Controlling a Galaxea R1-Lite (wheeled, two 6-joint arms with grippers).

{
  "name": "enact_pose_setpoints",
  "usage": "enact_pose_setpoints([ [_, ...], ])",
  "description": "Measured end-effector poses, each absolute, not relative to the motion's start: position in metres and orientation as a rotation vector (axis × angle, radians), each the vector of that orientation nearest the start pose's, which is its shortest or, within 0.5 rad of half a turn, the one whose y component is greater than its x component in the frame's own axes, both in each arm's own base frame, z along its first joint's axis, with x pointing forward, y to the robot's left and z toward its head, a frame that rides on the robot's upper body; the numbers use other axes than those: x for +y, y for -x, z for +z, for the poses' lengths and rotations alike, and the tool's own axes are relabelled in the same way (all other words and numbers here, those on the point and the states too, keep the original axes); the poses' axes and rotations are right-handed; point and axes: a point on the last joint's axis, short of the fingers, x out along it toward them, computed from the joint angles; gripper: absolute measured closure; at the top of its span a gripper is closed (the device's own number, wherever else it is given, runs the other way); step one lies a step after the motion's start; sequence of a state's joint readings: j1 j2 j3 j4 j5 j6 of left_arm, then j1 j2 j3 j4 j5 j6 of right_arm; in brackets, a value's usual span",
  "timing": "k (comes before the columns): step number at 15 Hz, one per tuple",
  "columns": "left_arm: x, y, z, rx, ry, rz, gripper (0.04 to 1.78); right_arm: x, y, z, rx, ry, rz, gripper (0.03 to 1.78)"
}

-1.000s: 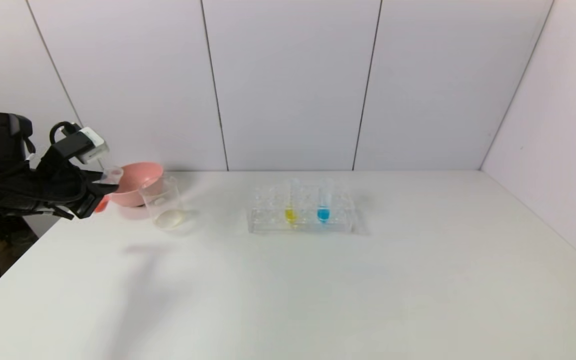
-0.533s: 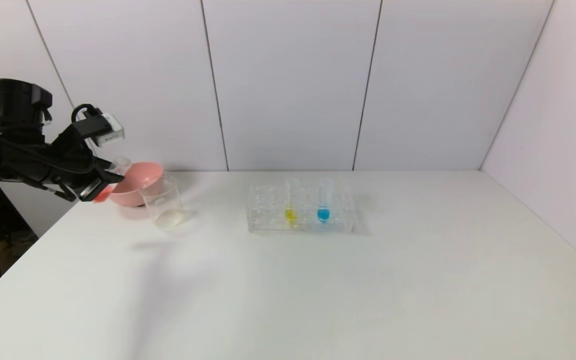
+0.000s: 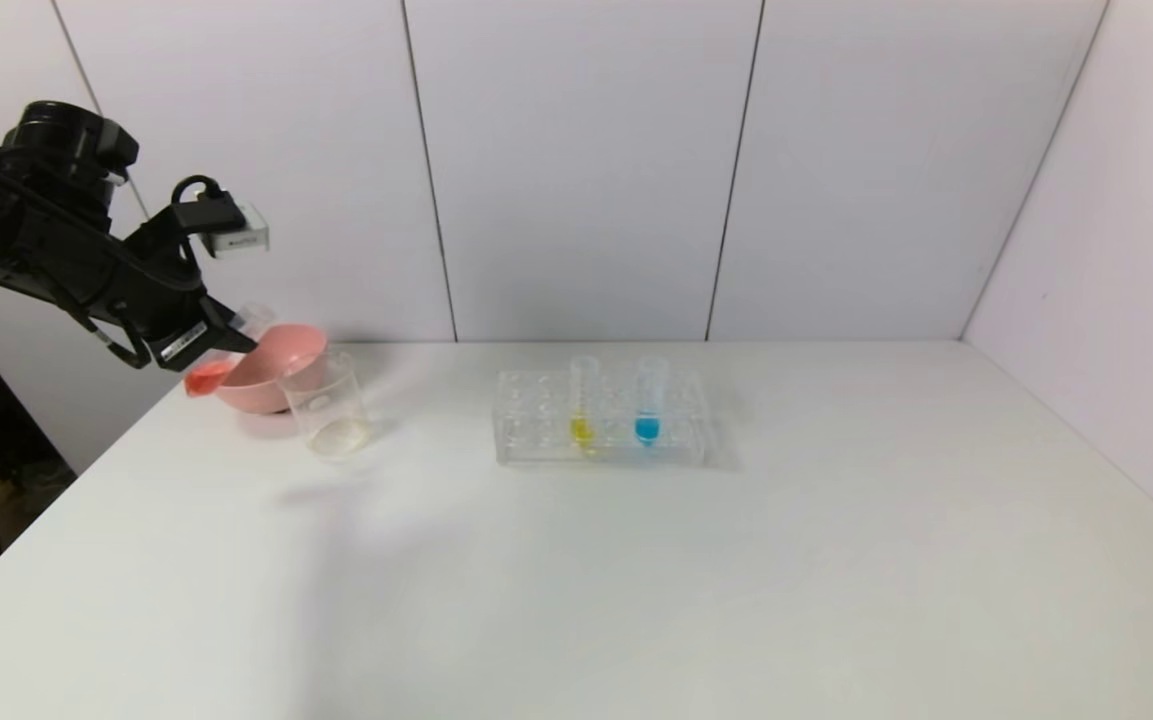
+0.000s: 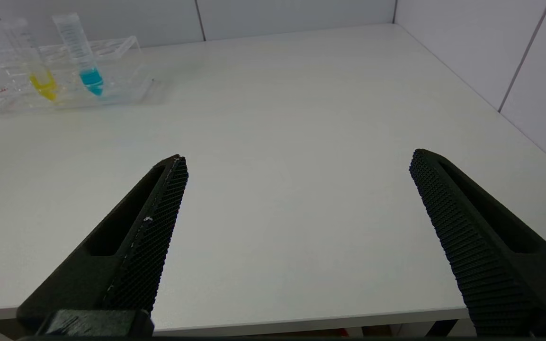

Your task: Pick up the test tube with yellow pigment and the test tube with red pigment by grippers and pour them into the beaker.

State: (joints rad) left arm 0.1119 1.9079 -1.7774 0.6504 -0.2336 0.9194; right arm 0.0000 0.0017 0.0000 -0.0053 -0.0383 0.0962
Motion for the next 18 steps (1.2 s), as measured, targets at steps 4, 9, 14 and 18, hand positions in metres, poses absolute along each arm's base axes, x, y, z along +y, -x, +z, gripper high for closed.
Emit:
enact_pose_setpoints([
  [4, 0.021, -0.366, 0.26, 0.772, -0.795, -0.465, 1.39, -0.001, 0.023, 0.076, -0.005, -0.096, -0.038, 0.1],
  [9, 0.01, -0.377, 0.251, 0.879, -0.902, -0.408, 1.39, -0.001, 0.023, 0.076, -0.006, -0.096, -0.038, 0.1],
  [14, 0.003, -0.379, 0.25, 0.906, -0.965, -0.368, 1.39, -0.001, 0.023, 0.076, -0.005, -0.096, -0.038, 0.1],
  [18, -0.003, -0.381, 0.249, 0.952, -1.062, -0.292, 1.39, -0.001, 0.023, 0.076, -0.005, -0.096, -0.038, 0.1],
])
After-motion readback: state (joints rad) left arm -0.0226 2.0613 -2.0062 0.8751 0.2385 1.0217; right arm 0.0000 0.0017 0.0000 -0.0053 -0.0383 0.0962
